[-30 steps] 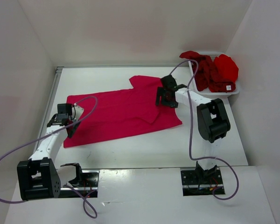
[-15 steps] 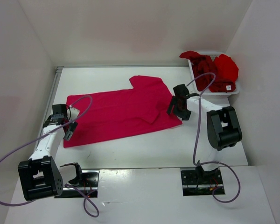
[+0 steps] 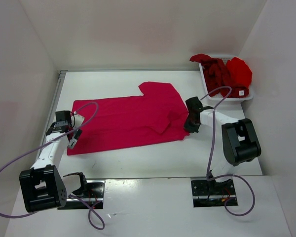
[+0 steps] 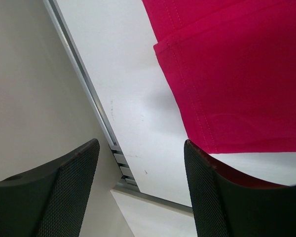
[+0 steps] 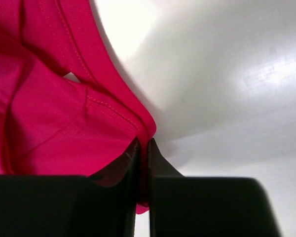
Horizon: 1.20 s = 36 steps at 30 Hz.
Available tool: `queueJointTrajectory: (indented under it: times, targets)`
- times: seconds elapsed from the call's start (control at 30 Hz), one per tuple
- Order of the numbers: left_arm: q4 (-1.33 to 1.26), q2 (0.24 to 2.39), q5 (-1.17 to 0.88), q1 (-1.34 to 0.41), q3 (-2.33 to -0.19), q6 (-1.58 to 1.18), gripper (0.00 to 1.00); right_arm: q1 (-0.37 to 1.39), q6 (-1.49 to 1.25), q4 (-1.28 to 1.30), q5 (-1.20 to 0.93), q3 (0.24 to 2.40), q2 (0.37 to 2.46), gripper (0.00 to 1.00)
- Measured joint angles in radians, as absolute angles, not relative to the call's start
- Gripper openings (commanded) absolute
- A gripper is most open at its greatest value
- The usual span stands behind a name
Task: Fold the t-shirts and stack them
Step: Fold the flattened tshirt in 1/3 of the way
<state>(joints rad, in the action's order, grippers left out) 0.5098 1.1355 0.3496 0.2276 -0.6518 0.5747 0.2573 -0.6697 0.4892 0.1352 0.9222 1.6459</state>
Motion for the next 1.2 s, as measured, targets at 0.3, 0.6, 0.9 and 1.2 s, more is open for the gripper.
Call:
queueJointTrajectory:
  times: [0.3,0.6,0.9,1.2]
  targets:
    - [0.483,1.161,0.355,0.211,-0.667,0.602,0.77,0.257,-0.832,0.631,0.166,0.863,1.412,0.84]
    - [0.462,1.177,0.349,0.202,-0.720,0.606,0.77,0.282,-0.924,0.735,0.237,0.898,1.095,0.81]
    - [0.468,1.177,0.316,0.176,-0.745,0.572,0.78,0.637,-0.932,0.649,0.202,1.036,1.524,0.77]
    - [0.493,1.177,0.305,0.165,-0.754,0.542,0.78,0.641,-0.923,0.601,0.167,1.087,1.698,0.77]
